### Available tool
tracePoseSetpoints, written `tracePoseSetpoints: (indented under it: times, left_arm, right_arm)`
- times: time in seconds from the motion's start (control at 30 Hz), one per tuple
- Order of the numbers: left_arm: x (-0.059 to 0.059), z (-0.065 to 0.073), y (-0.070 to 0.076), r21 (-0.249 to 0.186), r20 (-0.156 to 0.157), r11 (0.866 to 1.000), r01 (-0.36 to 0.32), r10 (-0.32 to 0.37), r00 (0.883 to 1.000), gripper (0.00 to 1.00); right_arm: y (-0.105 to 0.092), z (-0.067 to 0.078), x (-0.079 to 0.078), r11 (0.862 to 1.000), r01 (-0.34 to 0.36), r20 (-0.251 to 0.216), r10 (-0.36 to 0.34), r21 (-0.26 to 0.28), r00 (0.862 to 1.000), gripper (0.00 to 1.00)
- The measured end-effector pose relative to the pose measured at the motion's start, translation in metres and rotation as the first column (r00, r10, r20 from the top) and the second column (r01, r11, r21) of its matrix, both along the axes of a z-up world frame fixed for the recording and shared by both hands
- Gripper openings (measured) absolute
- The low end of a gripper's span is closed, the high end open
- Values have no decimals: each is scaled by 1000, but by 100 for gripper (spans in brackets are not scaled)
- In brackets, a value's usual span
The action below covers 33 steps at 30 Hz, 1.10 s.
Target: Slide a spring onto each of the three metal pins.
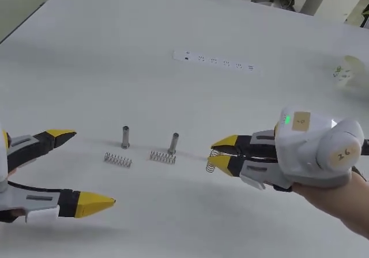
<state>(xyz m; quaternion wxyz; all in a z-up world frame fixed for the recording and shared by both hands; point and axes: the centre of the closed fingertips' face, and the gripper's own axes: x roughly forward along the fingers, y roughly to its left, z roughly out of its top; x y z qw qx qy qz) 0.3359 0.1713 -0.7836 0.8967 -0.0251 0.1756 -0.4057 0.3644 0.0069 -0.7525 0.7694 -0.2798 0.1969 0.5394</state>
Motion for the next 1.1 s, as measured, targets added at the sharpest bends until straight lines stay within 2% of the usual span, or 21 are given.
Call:
tracePoseSetpoints:
  times: [0.33, 0.47, 0.53, 0.63, 1.1]
  left_arm:
    - [0, -1, 1, 4, -4, 1000, -4, 4, 1000, 98]
    - [0, -1, 1, 4, -5, 1000, -8, 8, 1000, 98]
    - [0, -1, 2, 3, -3, 1000, -10, 10, 1000, 98]
    - [0, 0, 2, 1, -2, 1000, -12, 12, 1000, 98]
    - [-2, -3, 6, 10, -9, 1000, -14, 14, 1000, 98]
  right_arm:
    - [-19, 7, 23, 997, 79, 27, -79, 8, 997, 8]
    - [-26, 11, 36, 990, 137, 19, -138, 41, 990, 8]
    - [-29, 13, 42, 987, 156, 36, -158, 42, 987, 8]
    - [-32, 13, 49, 983, 179, 35, -181, 52, 983, 8]
    - [-33, 7, 62, 967, 244, 9, -246, 74, 969, 8]
